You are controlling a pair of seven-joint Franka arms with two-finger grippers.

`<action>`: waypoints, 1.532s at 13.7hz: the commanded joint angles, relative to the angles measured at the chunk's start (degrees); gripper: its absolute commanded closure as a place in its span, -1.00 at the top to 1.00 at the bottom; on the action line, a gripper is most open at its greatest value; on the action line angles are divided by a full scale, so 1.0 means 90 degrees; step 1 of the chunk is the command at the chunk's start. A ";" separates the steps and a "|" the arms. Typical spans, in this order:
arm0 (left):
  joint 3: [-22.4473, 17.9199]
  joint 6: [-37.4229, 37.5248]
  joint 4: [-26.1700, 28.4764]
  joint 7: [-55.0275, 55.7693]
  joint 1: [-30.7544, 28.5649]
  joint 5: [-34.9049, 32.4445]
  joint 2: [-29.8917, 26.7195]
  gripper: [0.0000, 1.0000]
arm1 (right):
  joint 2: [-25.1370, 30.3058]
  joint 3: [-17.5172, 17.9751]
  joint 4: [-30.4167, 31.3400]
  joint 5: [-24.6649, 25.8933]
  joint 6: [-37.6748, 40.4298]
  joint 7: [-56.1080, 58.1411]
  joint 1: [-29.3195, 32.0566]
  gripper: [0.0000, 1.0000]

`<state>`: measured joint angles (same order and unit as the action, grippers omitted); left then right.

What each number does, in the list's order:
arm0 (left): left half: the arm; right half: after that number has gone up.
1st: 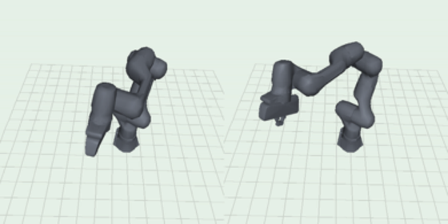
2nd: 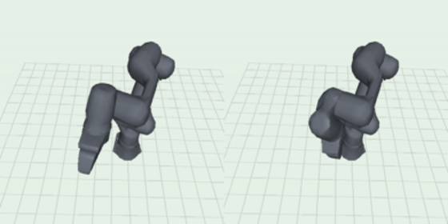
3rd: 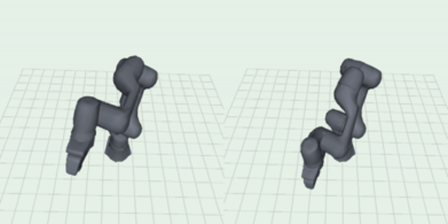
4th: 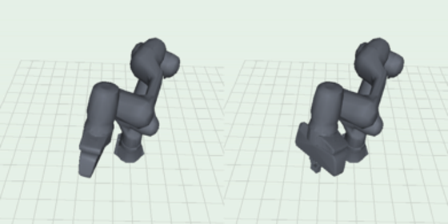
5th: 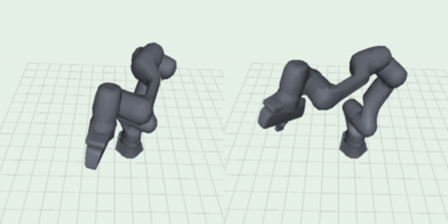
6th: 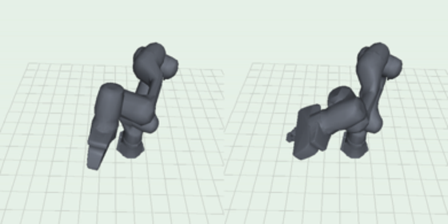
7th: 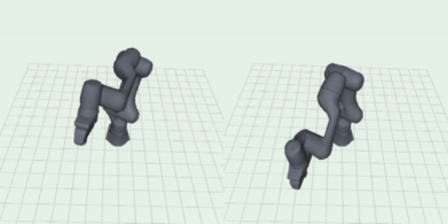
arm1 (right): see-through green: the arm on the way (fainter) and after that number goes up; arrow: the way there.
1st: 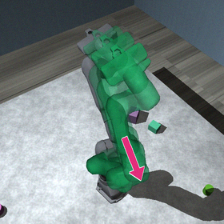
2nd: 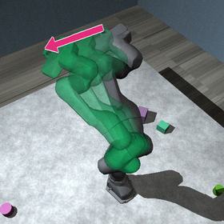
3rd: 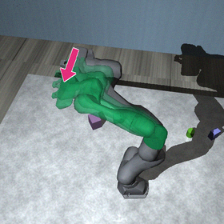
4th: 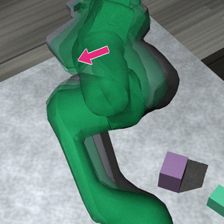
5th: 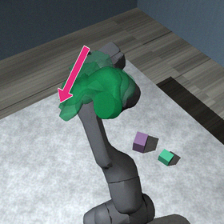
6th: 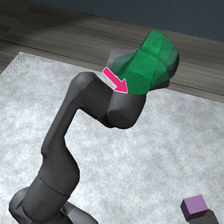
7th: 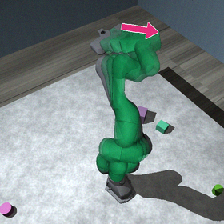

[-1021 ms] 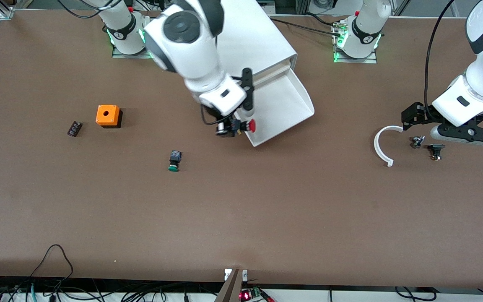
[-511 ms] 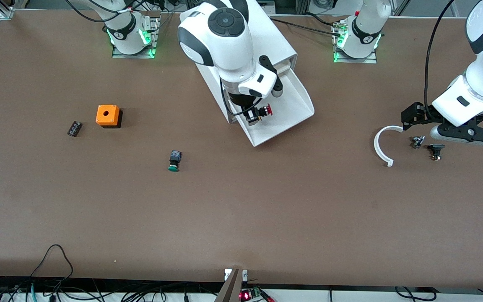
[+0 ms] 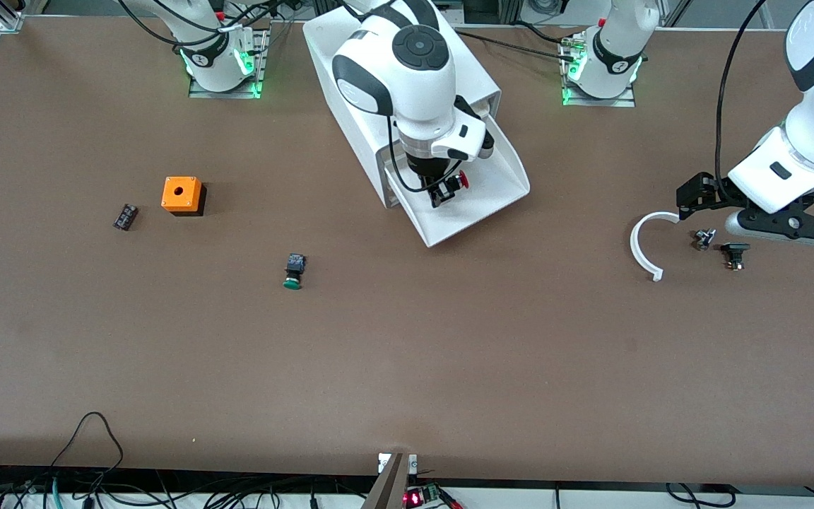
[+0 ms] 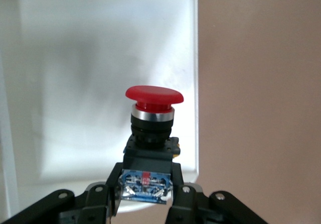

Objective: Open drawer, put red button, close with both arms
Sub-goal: 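Lower the red button into the drawer and open the right gripper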

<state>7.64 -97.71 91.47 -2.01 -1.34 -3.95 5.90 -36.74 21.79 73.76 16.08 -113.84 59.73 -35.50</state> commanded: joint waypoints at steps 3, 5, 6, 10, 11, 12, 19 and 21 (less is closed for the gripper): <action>-0.0009 0.0115 -0.0163 -0.0060 -0.0017 0.0117 0.0097 1.00 | -0.0371 -0.0058 -0.0246 0.0156 0.0168 -0.0131 -0.0322 -0.46; -0.0009 0.0115 -0.0163 -0.0050 -0.0017 0.0117 0.0107 1.00 | -0.0517 -0.0058 -0.0246 0.0350 0.0139 -0.0561 -0.0488 -0.45; -0.0009 0.0125 -0.0163 -0.0041 -0.0017 0.0117 0.0107 1.00 | -0.0614 -0.0058 -0.0246 0.0545 0.0120 -0.0678 -0.0576 -0.45; -0.0009 0.0125 -0.0183 -0.0041 -0.0017 0.0117 0.0126 1.00 | -0.0693 -0.0097 -0.0237 0.0684 0.0119 -0.0786 -0.0704 -0.05; -0.0009 0.0125 -0.0183 -0.0041 -0.0017 0.0117 0.0126 1.00 | -0.0693 -0.0097 -0.0227 0.0693 0.0139 -0.1077 -0.0704 0.38; -0.0009 0.0125 -0.0183 -0.0041 -0.0017 0.0117 0.0136 1.00 | -0.0684 -0.0097 -0.0217 0.0703 0.0168 -0.1437 -0.0704 0.99; 0.0029 -0.0283 -0.0057 0.0037 0.0003 0.0029 0.0331 1.00 | -0.0098 -0.0594 -0.0607 0.0654 0.0159 -0.1822 -0.0412 1.00; 0.0165 -0.0762 0.0226 0.0183 0.0080 0.0117 0.0584 1.00 | -0.0049 -0.0751 -0.0715 0.0635 0.0110 -0.2229 -0.0159 1.00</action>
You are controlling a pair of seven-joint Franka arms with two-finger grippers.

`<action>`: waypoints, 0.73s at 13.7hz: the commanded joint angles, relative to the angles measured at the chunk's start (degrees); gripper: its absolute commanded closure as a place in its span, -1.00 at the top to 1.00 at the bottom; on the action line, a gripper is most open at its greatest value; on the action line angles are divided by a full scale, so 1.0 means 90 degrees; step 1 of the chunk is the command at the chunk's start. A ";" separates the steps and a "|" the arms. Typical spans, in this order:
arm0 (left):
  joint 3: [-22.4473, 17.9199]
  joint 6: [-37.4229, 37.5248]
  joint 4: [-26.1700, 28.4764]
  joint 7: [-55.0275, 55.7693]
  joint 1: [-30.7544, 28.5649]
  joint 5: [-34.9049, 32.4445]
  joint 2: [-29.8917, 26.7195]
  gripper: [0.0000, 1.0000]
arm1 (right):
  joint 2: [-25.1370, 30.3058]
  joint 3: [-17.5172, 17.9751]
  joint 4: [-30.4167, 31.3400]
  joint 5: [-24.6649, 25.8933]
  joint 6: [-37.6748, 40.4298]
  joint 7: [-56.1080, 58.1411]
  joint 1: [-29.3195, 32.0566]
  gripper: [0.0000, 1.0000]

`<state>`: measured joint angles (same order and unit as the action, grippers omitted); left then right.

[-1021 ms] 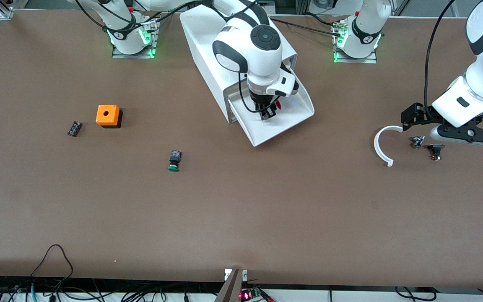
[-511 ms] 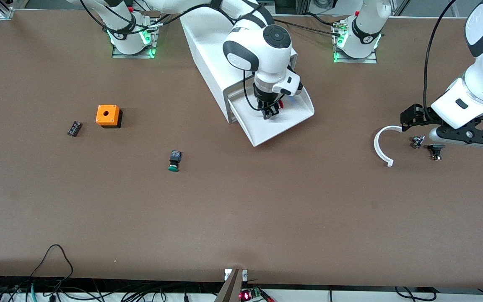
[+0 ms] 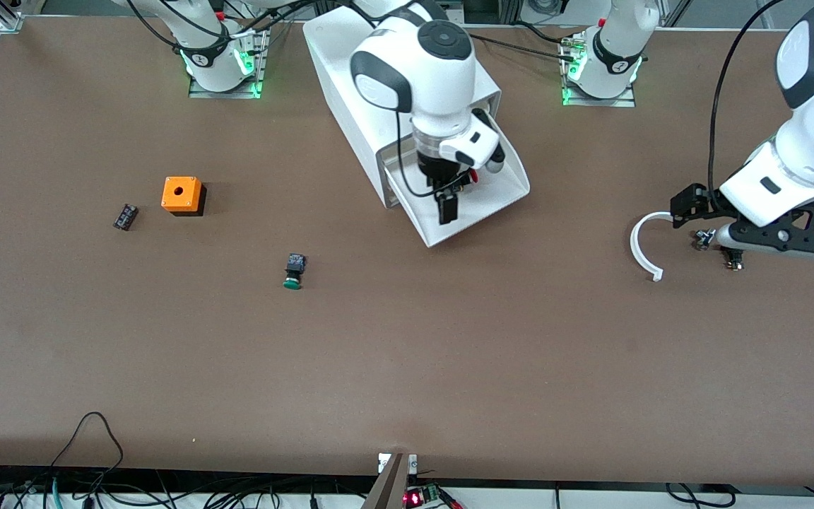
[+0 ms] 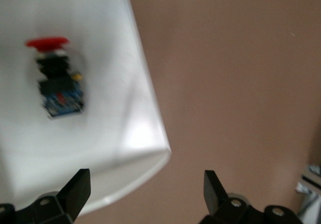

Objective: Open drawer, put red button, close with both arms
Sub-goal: 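Withdraw the right gripper while the left gripper pushes the drawer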

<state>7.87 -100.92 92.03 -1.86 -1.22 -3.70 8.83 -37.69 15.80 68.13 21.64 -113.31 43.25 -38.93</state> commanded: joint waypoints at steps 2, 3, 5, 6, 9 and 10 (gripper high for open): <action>0.0608 -0.0845 0.0321 0.1333 0.0087 0.0080 0.0560 1.00 | 0.0290 -0.0328 -0.0119 0.0028 0.0021 -0.1382 0.0409 1.00; 0.0784 -0.1079 0.0466 0.1910 0.0135 0.0070 0.0677 1.00 | 0.0427 -0.0571 -0.0119 0.0028 0.0021 -0.1919 0.0429 1.00; 0.0893 -0.1898 0.0992 0.2606 0.0310 0.0070 0.0786 1.00 | 0.0642 -0.0914 -0.0119 0.0018 0.0118 -0.2993 0.0555 1.00; 0.0903 -0.2337 0.1266 0.2928 0.0427 0.0089 0.0931 1.00 | 0.0788 -0.0945 -0.0080 -0.0040 0.0148 -0.3608 0.0691 1.00; 0.0962 -0.3189 0.1658 0.4304 0.0935 0.0089 0.1215 1.00 | 0.1120 -0.0955 -0.0051 -0.0470 0.0819 -0.5521 0.1024 1.00; 0.0972 -0.3326 0.1717 0.4608 0.1062 0.0089 0.1274 1.00 | 0.1209 -0.0955 -0.0051 -0.0490 0.1141 -0.6214 0.1102 1.00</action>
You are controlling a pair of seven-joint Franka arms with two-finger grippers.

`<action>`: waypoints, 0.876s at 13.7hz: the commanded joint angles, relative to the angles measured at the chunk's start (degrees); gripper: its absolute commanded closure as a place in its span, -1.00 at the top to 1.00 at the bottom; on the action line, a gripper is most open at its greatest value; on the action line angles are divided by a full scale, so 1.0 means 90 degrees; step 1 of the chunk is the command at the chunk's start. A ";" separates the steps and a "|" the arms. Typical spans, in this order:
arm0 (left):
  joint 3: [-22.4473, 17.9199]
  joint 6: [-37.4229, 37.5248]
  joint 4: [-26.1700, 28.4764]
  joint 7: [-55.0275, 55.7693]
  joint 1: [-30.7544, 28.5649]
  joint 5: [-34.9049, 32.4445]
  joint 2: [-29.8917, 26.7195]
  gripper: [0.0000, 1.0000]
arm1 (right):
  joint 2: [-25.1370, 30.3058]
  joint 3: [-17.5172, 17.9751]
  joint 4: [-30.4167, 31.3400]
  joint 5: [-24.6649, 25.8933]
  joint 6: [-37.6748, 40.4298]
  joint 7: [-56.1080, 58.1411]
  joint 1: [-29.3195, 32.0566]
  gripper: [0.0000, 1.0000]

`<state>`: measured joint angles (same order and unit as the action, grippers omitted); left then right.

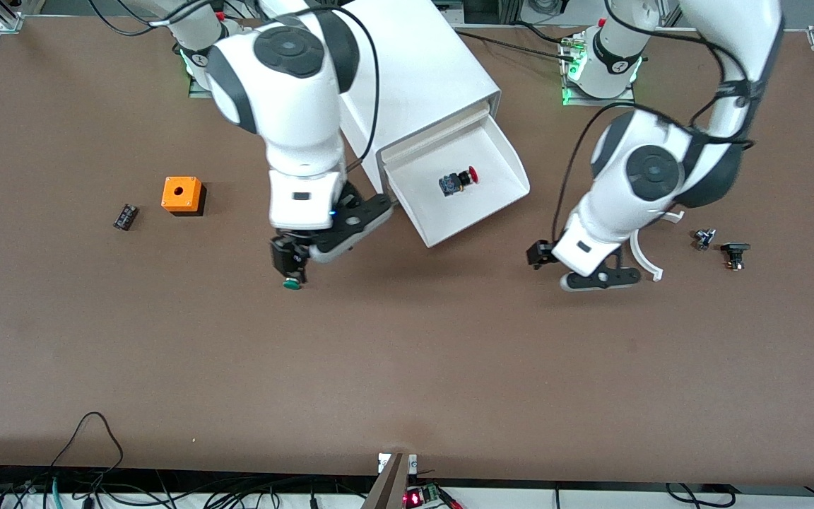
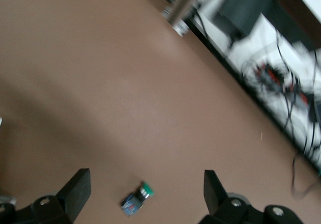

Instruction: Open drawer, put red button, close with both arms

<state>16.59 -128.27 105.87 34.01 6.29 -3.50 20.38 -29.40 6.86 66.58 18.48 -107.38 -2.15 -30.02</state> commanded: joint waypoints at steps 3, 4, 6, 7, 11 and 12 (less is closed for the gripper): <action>0.0323 -0.0523 0.0589 0.0801 0.0307 0.0067 -0.0038 1.00 | 0.0570 0.0039 0.0200 -0.0635 0.1284 -0.3194 0.0404 1.00; 0.0402 -0.0523 0.0696 0.0811 0.0307 0.0067 -0.0058 1.00 | 0.0775 0.0039 0.0374 -0.0830 0.1499 -0.3518 0.0619 1.00; 0.0646 -0.0591 0.0872 0.0811 0.0307 0.0077 -0.0058 1.00 | 0.1341 0.0039 0.1017 -0.1250 0.1579 -0.3589 0.1437 1.00; 0.0676 -0.0620 0.0979 0.0801 0.0317 0.0077 -0.0077 1.00 | 0.1508 0.0029 0.1253 -0.1359 0.1569 -0.3580 0.1760 1.00; 0.1036 -0.0640 0.1262 0.0791 0.0307 0.0223 -0.0184 1.00 | 0.1704 0.0029 0.1586 -0.1379 0.1628 -0.3221 0.2767 1.00; 0.1202 -0.0640 0.1351 0.0791 0.0307 0.0320 -0.0214 1.00 | 0.1821 0.0029 0.1790 -0.1379 0.1705 -0.2822 0.3030 1.00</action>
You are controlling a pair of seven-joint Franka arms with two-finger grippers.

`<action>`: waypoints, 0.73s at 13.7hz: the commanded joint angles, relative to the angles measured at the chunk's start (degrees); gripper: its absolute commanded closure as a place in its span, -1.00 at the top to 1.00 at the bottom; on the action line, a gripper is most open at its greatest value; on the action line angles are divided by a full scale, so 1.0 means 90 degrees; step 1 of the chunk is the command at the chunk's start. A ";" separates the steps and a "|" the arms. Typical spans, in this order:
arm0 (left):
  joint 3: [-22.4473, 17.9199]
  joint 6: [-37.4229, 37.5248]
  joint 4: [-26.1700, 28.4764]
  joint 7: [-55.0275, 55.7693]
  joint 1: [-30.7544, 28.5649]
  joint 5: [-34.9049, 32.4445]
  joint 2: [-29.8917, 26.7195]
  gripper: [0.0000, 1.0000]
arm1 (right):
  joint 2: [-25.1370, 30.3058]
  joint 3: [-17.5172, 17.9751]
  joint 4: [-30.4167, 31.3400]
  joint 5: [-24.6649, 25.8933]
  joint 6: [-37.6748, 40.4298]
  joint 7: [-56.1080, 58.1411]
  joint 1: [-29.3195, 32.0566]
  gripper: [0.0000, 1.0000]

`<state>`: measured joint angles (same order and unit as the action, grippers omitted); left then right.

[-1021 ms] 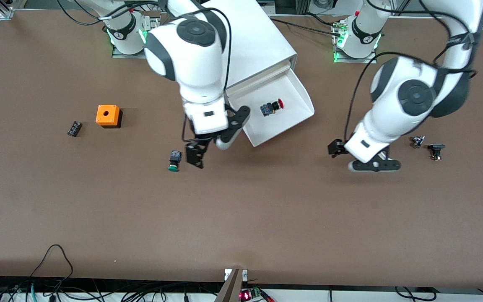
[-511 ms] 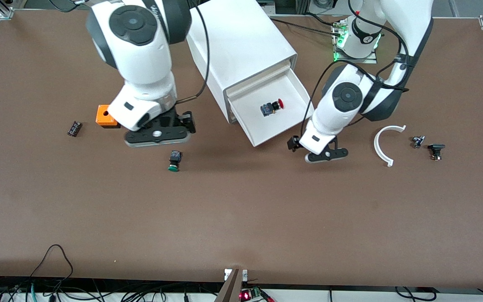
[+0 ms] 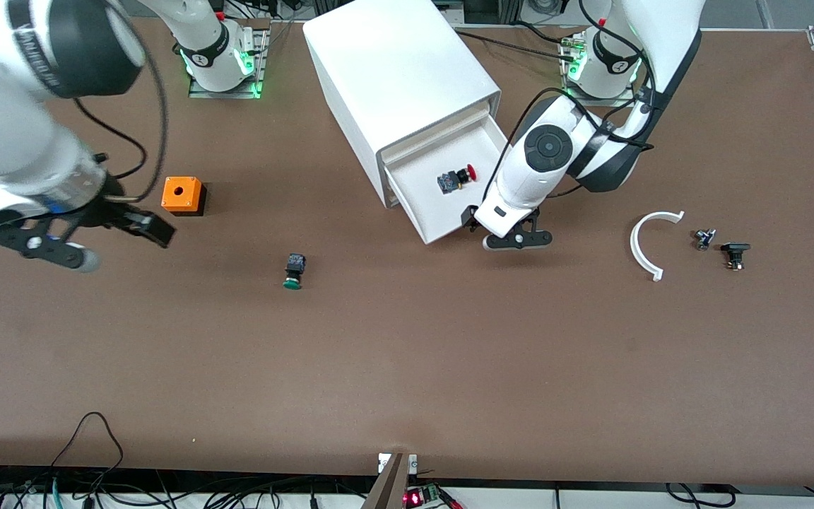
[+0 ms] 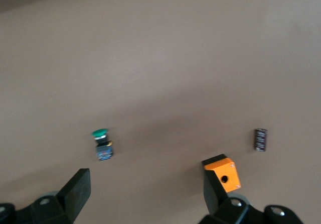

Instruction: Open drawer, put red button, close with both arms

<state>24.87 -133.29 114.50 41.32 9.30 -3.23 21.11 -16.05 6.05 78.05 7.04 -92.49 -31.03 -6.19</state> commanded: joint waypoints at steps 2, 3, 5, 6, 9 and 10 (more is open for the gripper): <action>0.0565 -0.0083 0.0558 -0.0051 -0.0028 0.0310 -0.0324 1.00 | 0.0591 0.0118 0.0945 -0.0108 -0.0045 0.1014 0.0726 1.00; 0.0625 -0.0083 0.0656 -0.0060 -0.0028 0.0320 -0.0343 1.00 | 0.0689 0.0109 0.1053 -0.0118 -0.0045 0.1074 0.0737 1.00; 0.0771 -0.0073 0.0792 -0.0080 -0.0028 0.0320 -0.0392 1.00 | 0.0710 0.0060 0.1064 -0.0118 0.0091 0.1220 0.0785 1.00; 0.0811 -0.0073 0.0813 -0.0090 -0.0028 0.0359 -0.0402 1.00 | 0.0710 -0.0114 0.1074 -0.0176 0.0178 0.1579 0.0795 1.00; 0.0966 -0.0044 0.0823 -0.0119 -0.0028 0.0592 -0.0402 1.00 | 0.0719 -0.0525 0.1083 -0.0440 0.0286 0.2635 0.0795 1.00; 0.1074 -0.0025 0.0832 -0.0119 -0.0028 0.0642 -0.0402 1.00 | 0.0758 -0.0574 0.1170 -0.0518 0.0345 0.2724 0.0795 1.00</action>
<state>32.65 -133.30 120.11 41.23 9.39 0.19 19.71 -11.17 1.90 86.22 4.51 -90.28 -10.09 0.45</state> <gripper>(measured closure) 0.000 0.000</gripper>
